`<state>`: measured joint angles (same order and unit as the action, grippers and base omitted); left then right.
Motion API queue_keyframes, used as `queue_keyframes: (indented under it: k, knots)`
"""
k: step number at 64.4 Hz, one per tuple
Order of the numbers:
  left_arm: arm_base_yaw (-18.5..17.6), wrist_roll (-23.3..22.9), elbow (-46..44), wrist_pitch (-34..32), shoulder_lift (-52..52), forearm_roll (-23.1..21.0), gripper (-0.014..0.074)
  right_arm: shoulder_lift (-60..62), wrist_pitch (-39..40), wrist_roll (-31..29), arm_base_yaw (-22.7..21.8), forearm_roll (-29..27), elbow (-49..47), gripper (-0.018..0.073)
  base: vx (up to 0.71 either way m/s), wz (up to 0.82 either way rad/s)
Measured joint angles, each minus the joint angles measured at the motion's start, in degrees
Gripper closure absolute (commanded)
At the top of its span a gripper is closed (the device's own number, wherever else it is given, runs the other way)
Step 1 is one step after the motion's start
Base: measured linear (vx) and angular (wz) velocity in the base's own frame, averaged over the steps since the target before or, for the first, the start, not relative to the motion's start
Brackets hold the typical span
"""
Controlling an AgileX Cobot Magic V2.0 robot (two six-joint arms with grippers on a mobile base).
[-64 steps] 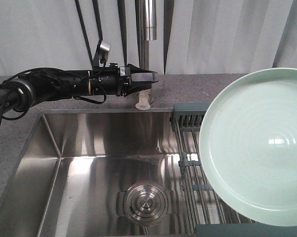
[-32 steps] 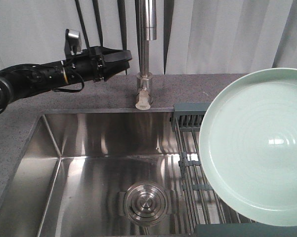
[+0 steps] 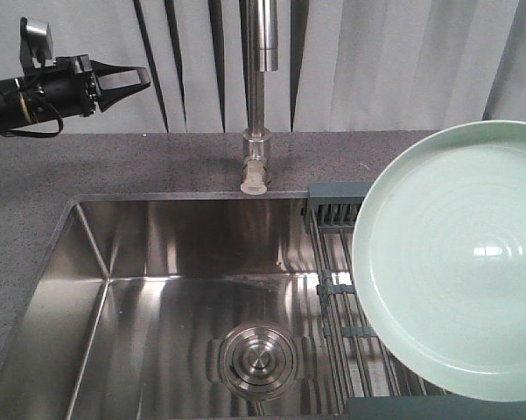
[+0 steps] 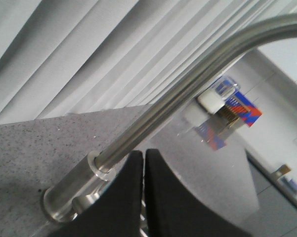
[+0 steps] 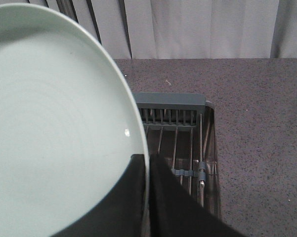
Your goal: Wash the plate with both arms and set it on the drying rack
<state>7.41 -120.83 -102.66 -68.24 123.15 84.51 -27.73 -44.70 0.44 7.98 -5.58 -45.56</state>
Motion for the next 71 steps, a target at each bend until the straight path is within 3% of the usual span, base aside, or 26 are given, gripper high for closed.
queue_keyframes:
  k: [17,32,48,71]
  knots:
    - [3.56,-0.05,0.38,-1.04,-9.24,16.77,0.0604,0.0,0.0,0.0,0.0,0.0,0.0,0.0563,0.0,0.0]
    - [8.96,-0.05,7.92,-1.83,-19.21,16.99,0.0604,0.0,0.0,0.0,0.0,0.0,0.0,0.0563,0.0,0.0]
    - [15.18,-0.05,25.26,-1.78,-32.12,16.99,0.0604,0.0,0.0,0.0,0.0,-0.86,0.0,0.0563,0.0,0.0]
    - [16.63,0.73,49.23,-0.85,-56.01,16.99,0.0604,0.0,-0.25,0.33,0.0,-1.14,0.0,0.0563,0.0,0.0]
